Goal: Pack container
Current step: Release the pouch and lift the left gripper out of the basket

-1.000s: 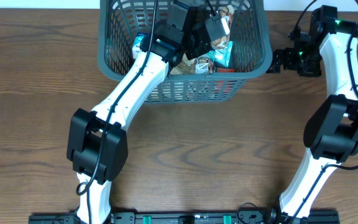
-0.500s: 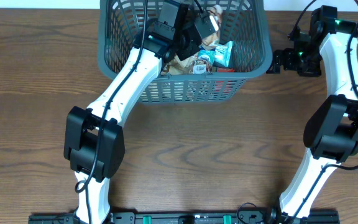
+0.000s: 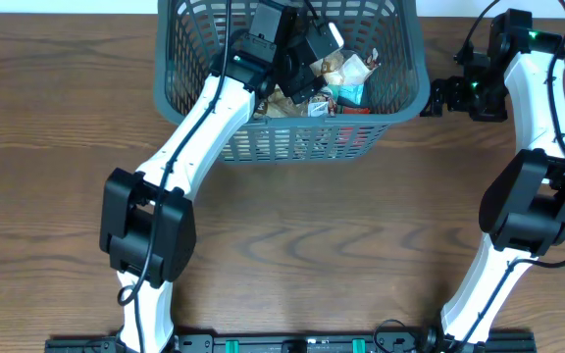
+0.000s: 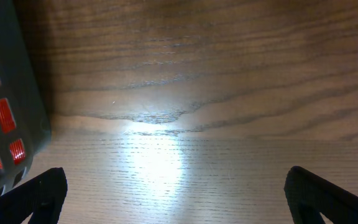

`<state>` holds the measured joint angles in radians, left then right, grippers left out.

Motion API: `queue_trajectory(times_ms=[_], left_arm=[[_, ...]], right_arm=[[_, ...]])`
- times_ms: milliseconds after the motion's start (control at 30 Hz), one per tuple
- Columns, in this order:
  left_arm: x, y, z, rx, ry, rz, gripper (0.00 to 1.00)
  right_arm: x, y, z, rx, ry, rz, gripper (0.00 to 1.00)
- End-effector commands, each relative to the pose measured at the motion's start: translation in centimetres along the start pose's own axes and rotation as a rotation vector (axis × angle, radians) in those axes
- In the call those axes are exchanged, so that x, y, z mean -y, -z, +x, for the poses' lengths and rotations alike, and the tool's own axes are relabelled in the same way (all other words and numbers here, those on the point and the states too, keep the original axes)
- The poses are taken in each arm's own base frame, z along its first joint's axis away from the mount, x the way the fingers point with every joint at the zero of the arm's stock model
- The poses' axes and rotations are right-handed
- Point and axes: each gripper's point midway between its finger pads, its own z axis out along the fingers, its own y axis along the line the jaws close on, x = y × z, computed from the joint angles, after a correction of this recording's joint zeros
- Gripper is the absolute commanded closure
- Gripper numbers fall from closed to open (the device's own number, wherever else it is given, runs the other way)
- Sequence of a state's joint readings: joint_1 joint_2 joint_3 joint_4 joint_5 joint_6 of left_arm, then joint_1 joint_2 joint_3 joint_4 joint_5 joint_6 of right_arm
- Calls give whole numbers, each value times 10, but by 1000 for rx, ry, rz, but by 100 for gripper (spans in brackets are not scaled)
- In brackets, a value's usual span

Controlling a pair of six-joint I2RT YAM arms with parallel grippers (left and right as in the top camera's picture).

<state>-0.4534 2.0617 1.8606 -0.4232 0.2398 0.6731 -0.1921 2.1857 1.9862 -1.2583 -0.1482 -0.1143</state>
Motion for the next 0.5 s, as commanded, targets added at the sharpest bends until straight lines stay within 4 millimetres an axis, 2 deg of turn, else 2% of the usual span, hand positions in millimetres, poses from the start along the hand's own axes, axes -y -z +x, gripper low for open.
queue_trajectory(times_ms=[0,100,167,300,467], left_arm=[[-37,62,-31,57,60,-159,1],[-65,106,-30,18,106,-319,1],[-78,138,-27,-3,128,-391,1],[-92,201,-18,5,238,-451,1],[-114,287,25,-4,507,-570,1]], right_arm=[[-3,-4,-1,-3,23,0,1],[-4,6,-7,36,28,5,1],[-6,22,-17,96,34,12,1],[-11,72,-38,247,42,27,1],[-21,146,-49,444,94,53,1]])
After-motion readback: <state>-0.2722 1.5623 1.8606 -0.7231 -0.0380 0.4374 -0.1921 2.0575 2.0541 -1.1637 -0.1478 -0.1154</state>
